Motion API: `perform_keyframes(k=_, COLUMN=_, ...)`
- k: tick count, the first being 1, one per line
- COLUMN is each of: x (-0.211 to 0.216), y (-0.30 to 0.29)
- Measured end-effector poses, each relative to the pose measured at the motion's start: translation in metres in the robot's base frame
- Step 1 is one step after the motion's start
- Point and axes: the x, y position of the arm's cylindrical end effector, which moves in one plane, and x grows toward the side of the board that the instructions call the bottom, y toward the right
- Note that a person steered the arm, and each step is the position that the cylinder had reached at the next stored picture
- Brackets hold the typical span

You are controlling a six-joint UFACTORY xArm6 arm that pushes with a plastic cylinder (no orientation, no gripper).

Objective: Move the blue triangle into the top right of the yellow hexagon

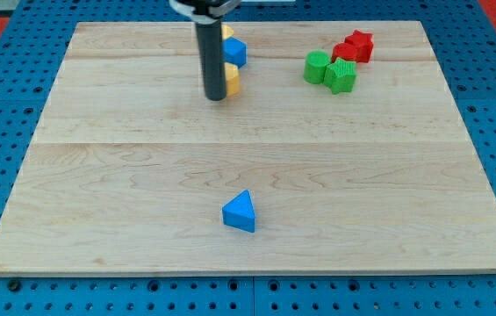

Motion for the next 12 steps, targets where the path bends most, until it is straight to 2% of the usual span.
perform_keyframes(k=1, x=-0.014, y=0.012)
perform_keyframes(k=2, x=0.032, y=0.047)
perform_keyframes(k=3, x=0.095, y=0.100)
perform_keyframes(k=4, x=0.174, y=0.114)
perform_keyframes(k=5, x=0.249, y=0.085)
perform_keyframes(k=6, x=0.256, y=0.004)
perform_keyframes(k=8, x=0.217, y=0.008)
perform_keyframes(k=10, x=0.212, y=0.063)
perform_keyframes(k=12, x=0.145, y=0.045)
